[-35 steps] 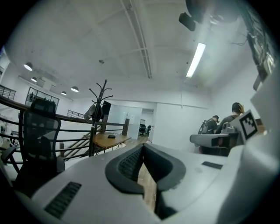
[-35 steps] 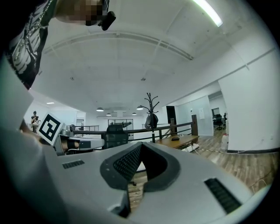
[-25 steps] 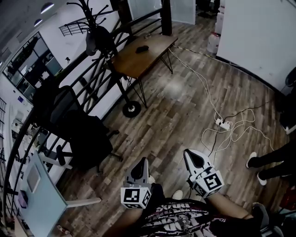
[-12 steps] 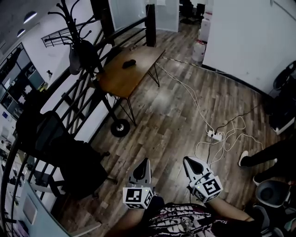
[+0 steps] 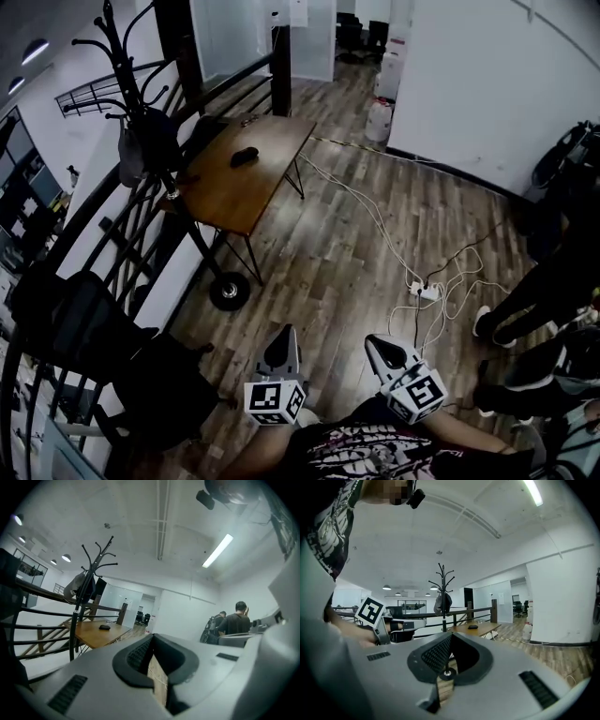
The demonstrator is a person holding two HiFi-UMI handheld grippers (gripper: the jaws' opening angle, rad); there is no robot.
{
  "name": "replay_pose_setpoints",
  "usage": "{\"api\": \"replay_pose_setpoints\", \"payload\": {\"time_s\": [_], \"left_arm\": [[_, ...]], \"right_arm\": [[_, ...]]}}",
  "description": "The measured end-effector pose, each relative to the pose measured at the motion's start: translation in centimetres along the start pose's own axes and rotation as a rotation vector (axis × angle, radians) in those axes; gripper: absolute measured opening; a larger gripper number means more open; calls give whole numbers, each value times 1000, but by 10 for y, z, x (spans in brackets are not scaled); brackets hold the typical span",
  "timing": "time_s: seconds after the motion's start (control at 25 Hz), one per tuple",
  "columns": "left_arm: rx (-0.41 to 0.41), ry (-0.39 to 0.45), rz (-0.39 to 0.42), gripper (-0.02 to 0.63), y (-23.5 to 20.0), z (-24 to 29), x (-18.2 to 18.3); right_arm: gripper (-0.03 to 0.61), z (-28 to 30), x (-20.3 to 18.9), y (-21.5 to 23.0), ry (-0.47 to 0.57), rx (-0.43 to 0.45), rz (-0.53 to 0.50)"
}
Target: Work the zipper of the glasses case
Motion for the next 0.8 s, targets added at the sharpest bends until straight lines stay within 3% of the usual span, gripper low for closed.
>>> {"api": "replay_pose_setpoints", "payload": {"time_s": [0.2, 0.4, 0.64, 0.8], "left_arm": [[-43, -19, -8, 8, -3, 40, 9], [-72, -46, 37, 8, 7, 79, 9], [56, -71, 53, 8, -5, 141, 18], [139, -44, 46, 8, -8, 192, 28]], "right_arm": [[-9, 14, 19, 31, -14, -68, 17], [-9, 51, 30, 69, 27, -38, 28], [-8, 113, 50, 127, 43, 112, 77], [-8, 146, 67, 180, 5, 154, 60]]}}
Point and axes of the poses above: the fingertips, and each gripper's own axes: z forward along the fingers, y to its right, x out of its top, the point moved 4 cm from there along -z, backward along the fingers, and after that the axes turned 9 degrees about z, right-handed, at the moved point
